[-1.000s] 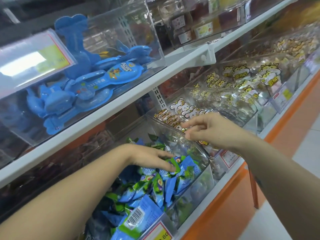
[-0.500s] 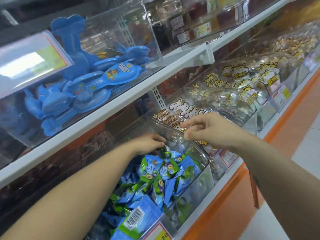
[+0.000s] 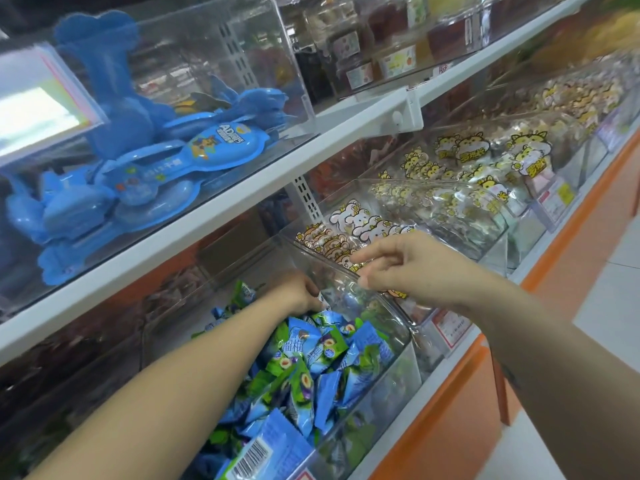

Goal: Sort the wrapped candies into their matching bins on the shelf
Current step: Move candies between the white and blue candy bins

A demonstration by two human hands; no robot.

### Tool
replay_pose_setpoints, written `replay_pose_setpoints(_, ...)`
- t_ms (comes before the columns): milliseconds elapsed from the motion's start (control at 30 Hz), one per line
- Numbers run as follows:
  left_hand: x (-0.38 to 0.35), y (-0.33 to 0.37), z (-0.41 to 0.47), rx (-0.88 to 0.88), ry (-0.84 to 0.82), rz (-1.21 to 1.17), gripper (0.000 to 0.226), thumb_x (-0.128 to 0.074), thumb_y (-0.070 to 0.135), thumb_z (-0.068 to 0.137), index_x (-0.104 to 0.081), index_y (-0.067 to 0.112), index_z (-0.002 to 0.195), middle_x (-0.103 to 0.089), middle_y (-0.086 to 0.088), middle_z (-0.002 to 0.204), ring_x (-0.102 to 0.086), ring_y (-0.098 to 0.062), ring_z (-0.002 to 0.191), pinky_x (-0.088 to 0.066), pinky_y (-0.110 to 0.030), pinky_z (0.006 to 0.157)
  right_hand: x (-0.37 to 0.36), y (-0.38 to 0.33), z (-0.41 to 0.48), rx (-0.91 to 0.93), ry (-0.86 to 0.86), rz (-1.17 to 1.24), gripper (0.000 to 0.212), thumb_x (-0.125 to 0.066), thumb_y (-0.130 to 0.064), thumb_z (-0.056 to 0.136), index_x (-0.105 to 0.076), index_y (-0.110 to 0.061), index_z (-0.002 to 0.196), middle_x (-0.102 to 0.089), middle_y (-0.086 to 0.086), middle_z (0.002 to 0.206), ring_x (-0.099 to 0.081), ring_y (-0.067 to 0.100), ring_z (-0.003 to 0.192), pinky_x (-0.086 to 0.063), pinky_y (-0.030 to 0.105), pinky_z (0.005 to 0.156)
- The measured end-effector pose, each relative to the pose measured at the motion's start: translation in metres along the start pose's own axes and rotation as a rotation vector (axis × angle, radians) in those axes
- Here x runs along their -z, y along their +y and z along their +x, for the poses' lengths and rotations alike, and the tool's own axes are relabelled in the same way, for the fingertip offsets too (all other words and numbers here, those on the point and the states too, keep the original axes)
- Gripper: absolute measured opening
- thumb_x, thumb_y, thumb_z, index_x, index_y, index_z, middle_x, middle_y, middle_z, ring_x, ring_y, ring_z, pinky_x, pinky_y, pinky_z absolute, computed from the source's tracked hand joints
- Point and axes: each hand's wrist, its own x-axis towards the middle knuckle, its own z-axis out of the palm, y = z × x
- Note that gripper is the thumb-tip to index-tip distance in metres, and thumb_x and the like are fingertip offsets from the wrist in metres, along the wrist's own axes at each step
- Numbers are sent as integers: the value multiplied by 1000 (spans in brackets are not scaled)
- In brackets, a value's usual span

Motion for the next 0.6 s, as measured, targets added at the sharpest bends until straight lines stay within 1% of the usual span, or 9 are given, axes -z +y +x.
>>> replay_pose_setpoints(67,3,-1,-1,11,-5,-22,32,-75,21,80,-65,14,110,-62,0,108,-52,-9,79,-37,-19,70,1,0,0,-3,0,7,26,-72,-12,81,-67,-23,104,-72,-9,79,-67,5,79,-50,20,77)
replay_pose_setpoints(133,12,-2,-8,-9,27,-29,34,-74,19,80,-66,15,113,-63,0,107,-53,-10,84,-37,-20,72,1,0,-1,2,-4,13,25,-71,-11,81,-68,-24,103,-71,-10,78,-65,-2,72,-45,14,70)
replay_pose_setpoints(200,26,-5,-19,-53,87,-49,32,-73,18,80,-68,17,113,-66,0,109,-56,-11,86,-38,-19,71,0,-1,-2,-2,4,1,24,-70,-10,83,-68,-21,104,-69,-11,76,-60,-9,60,-40,6,57)
replay_pose_setpoints(267,42,-11,-34,-98,151,-114,30,-69,17,82,-68,18,112,-68,2,100,-58,-9,79,-43,-16,62,-1,-4,-5,-5,22,-31,23,-67,-7,85,-67,-18,105,-66,-10,74,-54,-9,49,-37,5,45)
replay_pose_setpoints(333,55,-19,-54,-122,211,-230,26,-68,15,84,-68,17,109,-65,4,91,-55,-4,68,-41,-10,50,-5,-9,-9,-7,60,-77,23,-62,-6,87,-67,-20,105,-66,-7,76,-51,1,49,-38,10,42)
replay_pose_setpoints(400,62,-27,-76,-140,257,-336,24,-67,12,85,-68,14,109,-67,-1,95,-53,-5,68,-39,-14,54,-14,-14,-12,5,122,-184,28,-58,-6,88,-67,-21,109,-68,-3,88,-53,11,61,-41,15,48)
replay_pose_setpoints(500,66,-43,-118,-122,347,-471,19,-63,11,89,-65,12,108,-61,-2,90,-51,-6,68,-36,-8,51,-33,-30,-19,95,276,-358,30,-60,-8,86,-66,-18,114,-67,-4,104,-61,11,90,-41,18,75)
replay_pose_setpoints(567,65,-59,-152,-147,420,-553,17,-65,18,88,-63,15,105,-63,0,90,-59,-10,77,-40,-7,59,-52,-47,-29,168,300,-393,29,-61,-10,86,-67,-17,113,-66,-4,102,-59,9,93,-36,13,77)
replay_pose_setpoints(600,65,-68,-172,-166,457,-540,15,-67,23,87,-63,20,101,-64,5,88,-61,-7,78,-41,-6,62,-63,-56,-35,203,286,-418,28,-62,-10,86,-67,-17,112,-67,-4,102,-59,9,93,-35,12,77)
